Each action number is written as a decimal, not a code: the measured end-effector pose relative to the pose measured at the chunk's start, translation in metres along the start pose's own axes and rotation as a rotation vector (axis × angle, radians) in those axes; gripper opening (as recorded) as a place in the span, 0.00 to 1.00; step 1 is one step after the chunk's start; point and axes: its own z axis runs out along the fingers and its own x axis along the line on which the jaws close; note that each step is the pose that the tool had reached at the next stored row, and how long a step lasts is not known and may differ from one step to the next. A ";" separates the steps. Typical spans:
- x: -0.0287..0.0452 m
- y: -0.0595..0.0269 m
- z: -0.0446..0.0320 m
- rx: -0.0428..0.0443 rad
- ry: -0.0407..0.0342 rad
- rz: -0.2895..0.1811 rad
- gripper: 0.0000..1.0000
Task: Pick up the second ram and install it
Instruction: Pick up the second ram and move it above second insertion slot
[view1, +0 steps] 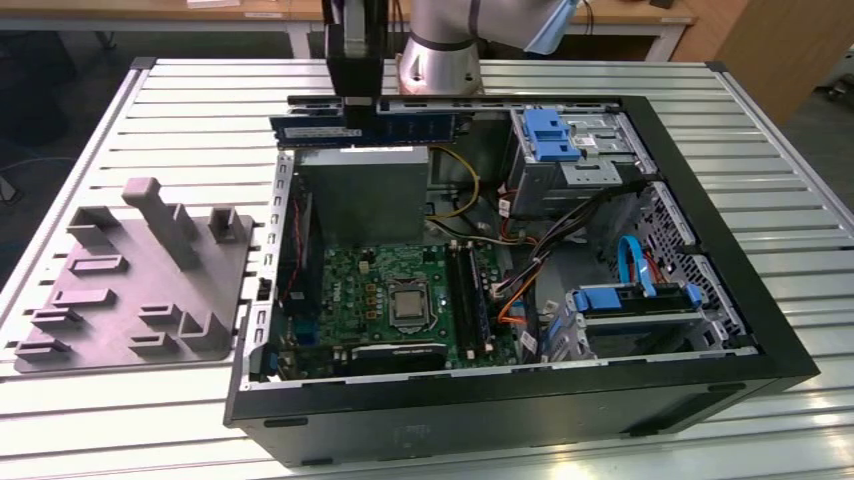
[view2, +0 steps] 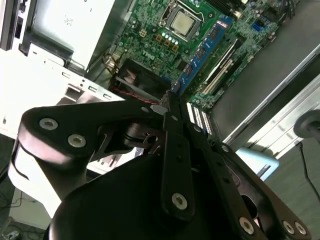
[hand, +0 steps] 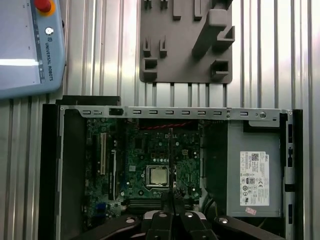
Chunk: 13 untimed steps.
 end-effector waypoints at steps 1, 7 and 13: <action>0.0000 -0.0011 0.0007 0.0000 -0.0001 0.000 0.11; 0.0001 -0.0112 0.0060 -0.0002 0.0001 0.000 0.11; 0.0002 -0.0227 0.0121 -0.0001 -0.0001 0.000 0.11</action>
